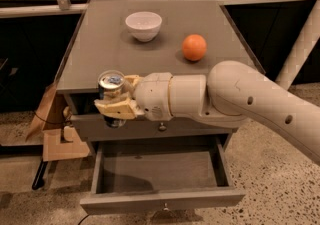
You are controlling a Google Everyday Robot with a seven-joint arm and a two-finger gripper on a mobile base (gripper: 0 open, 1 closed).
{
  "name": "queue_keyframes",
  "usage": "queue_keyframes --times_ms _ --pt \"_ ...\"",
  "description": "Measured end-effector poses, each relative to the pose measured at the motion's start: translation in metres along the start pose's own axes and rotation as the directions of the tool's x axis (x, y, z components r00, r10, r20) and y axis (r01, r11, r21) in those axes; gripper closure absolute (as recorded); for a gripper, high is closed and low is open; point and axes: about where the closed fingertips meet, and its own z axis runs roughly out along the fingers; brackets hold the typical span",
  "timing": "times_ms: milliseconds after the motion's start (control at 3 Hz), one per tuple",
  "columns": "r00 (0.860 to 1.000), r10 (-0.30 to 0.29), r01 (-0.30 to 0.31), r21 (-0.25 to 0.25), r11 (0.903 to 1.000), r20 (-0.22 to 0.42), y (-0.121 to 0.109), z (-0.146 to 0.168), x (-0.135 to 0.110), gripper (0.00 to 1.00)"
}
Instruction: Place redbull can into middle drawer
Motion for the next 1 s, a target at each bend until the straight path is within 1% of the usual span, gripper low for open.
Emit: queue_keyframes --times_ms 333,667,1000 --pt "1.000 0.001 -0.001 -0.001 1.0000 0.000 0.000 0.000 0.000 1.00" --pt "1.000 0.004 -0.004 -0.017 0.9998 0.008 0.005 0.004 0.038 1.00" --pt "0.999 0.031 -0.030 -0.039 0.9988 0.017 0.010 0.006 0.113 1.00"
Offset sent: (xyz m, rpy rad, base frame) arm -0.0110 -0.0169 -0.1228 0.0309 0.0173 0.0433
